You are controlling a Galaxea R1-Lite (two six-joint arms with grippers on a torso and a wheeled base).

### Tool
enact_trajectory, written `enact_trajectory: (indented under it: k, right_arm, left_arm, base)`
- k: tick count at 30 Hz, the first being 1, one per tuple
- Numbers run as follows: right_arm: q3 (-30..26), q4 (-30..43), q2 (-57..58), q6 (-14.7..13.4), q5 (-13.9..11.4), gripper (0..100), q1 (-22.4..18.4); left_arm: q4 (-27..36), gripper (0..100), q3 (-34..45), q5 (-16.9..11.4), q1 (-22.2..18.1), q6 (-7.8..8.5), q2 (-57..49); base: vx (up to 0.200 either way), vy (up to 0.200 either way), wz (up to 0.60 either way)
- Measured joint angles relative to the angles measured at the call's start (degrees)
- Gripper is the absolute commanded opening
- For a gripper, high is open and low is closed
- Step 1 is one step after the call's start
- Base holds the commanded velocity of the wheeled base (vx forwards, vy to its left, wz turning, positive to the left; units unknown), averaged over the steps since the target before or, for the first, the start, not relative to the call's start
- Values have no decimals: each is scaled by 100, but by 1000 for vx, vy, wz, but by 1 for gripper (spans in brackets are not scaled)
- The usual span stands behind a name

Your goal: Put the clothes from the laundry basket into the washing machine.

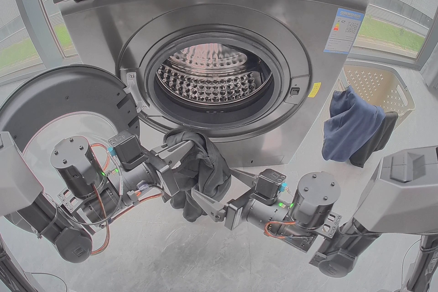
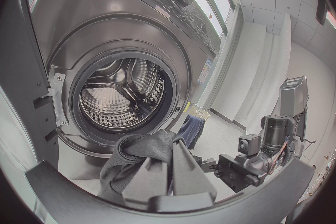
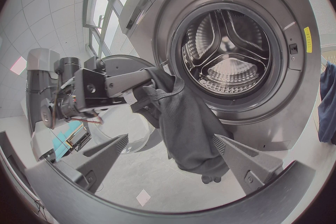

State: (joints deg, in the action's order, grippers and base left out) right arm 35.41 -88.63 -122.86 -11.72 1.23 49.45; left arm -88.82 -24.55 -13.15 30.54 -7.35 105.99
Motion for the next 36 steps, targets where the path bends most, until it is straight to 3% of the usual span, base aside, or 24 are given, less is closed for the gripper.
enact_trajectory:
  k: [8,20,30,36]
  right_arm:
    - [625,2,-471,39,16,100,-319]
    - [645,5,-669,226,27,100,-970]
    - [833,9,-707,266,24,100,-965]
    - [1257,60,-818,332,21,100,-951]
  left_arm:
    - [0,0,-11,7,9,0,-50]
    - [-2,0,-11,7,-6,-1,-83]
    - [-2,0,0,7,5,-1,-133]
    - [0,0,11,5,11,-1,-155]
  base:
    - [0,0,0]
    - [0,0,0]
    - [0,0,0]
    - [0,0,0]
